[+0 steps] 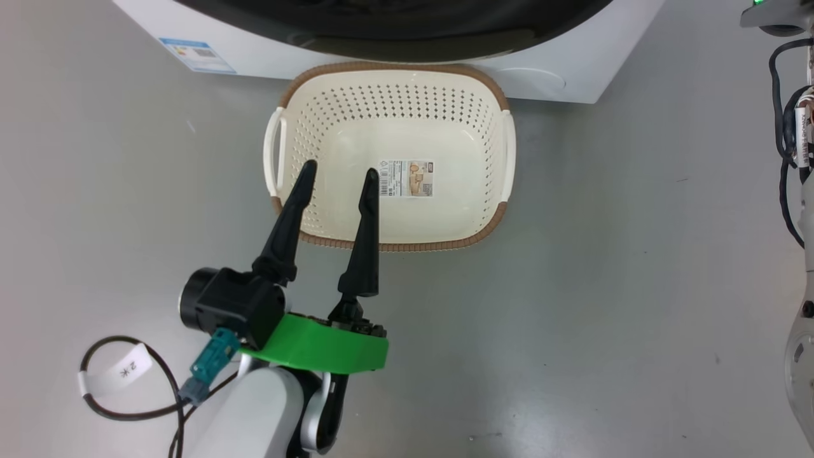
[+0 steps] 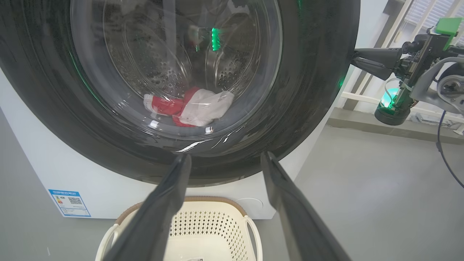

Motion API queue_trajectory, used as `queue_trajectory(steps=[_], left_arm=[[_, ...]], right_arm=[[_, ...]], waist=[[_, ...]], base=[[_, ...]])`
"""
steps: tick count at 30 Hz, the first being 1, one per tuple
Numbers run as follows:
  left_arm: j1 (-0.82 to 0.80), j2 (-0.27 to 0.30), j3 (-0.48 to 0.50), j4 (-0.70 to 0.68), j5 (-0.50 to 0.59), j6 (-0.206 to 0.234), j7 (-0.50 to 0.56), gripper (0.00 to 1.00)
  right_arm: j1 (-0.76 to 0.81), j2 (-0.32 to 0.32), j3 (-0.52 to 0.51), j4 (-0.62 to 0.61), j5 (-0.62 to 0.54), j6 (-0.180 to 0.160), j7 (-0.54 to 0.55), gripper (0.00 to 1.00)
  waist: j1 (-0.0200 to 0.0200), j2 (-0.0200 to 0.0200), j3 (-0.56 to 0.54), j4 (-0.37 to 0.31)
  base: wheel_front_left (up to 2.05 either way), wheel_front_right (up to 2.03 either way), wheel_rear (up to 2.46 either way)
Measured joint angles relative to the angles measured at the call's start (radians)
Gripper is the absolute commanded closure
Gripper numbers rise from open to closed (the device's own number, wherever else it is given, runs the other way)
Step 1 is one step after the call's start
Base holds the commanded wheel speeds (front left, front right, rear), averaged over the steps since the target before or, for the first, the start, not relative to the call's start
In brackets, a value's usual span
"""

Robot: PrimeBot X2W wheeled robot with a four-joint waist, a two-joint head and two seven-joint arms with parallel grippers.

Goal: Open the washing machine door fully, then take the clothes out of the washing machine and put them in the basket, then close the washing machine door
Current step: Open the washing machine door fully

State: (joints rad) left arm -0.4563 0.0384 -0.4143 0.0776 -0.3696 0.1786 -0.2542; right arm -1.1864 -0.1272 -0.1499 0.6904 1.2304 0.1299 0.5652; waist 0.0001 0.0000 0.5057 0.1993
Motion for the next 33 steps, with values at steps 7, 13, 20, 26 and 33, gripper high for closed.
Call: queue_trajectory(steps=[7, 13, 20, 26, 33], left_arm=[[0.000, 0.000, -0.007, -0.002, 0.000, 0.007, 0.000, 0.00], [0.000, 0.000, -0.012, -0.003, -0.001, 0.007, 0.000, 0.00], [0.000, 0.000, -0.024, -0.003, -0.003, 0.007, 0.000, 0.00], [0.000, -0.001, -0.029, -0.002, -0.003, 0.007, 0.000, 0.00], [0.002, -0.001, -0.026, 0.004, -0.003, 0.007, 0.000, 0.00]], right_arm=[[-0.027, -0.014, -0.002, 0.033, -0.014, 0.000, 0.009, 1.00], [-0.046, -0.021, -0.004, 0.059, -0.018, 0.000, 0.025, 1.00], [-0.053, -0.031, -0.003, 0.079, -0.034, 0.000, 0.049, 1.00], [-0.053, -0.035, -0.003, 0.092, -0.034, -0.006, 0.078, 1.00], [-0.030, -0.031, -0.004, 0.067, -0.005, -0.007, 0.123, 1.00]], waist=[[-0.0001, 0.0000, 0.008, 0.020], [0.0000, 0.0000, 0.011, 0.039], [0.0000, 0.0000, 0.010, 0.060], [-0.0001, 0.0000, -0.001, 0.065], [0.0000, 0.0000, -0.020, 0.058]], base=[[0.00, 0.00, 0.00], [0.00, 0.00, 0.00], [0.00, 0.00, 0.00], [0.00, 0.00, 0.00], [0.00, 0.00, 0.00]])
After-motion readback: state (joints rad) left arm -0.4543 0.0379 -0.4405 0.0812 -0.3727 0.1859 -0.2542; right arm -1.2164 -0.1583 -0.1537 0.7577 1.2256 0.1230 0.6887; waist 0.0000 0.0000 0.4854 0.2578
